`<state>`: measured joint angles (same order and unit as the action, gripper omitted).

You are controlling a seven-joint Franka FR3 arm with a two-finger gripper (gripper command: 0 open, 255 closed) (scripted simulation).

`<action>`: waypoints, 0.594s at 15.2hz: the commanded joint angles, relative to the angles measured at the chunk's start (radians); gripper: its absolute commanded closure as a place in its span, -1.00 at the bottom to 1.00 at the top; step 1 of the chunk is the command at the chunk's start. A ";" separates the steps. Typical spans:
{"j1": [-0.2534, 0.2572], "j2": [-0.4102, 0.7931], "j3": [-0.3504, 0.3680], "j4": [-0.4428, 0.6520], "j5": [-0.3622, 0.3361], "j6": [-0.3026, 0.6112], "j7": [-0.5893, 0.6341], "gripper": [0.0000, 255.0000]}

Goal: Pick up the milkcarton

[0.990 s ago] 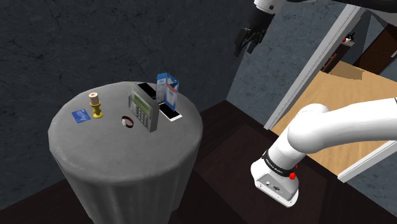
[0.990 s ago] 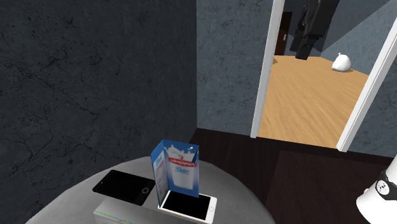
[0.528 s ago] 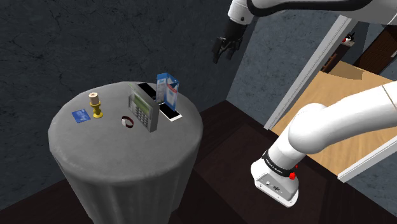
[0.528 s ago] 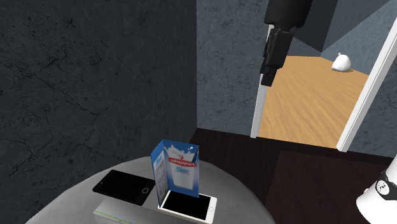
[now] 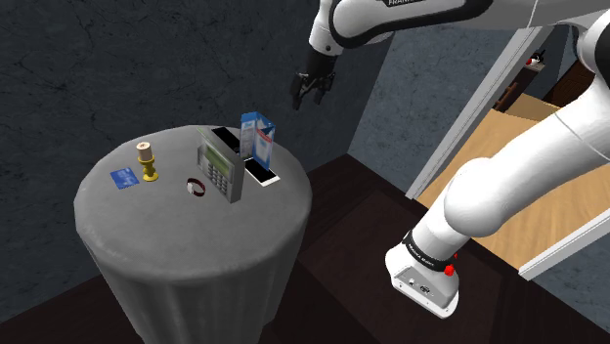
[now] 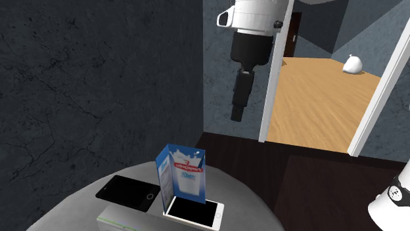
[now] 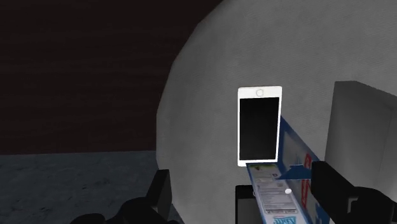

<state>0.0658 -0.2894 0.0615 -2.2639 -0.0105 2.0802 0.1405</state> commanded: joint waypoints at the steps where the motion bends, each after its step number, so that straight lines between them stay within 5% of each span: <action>1: 0.010 0.064 0.013 0.026 0.006 0.035 0.012 -1.00; 9: 0.041 0.352 0.049 0.196 0.009 0.142 0.039 -1.00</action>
<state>0.1044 0.0231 0.1079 -2.0919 -0.0011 2.2074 0.1790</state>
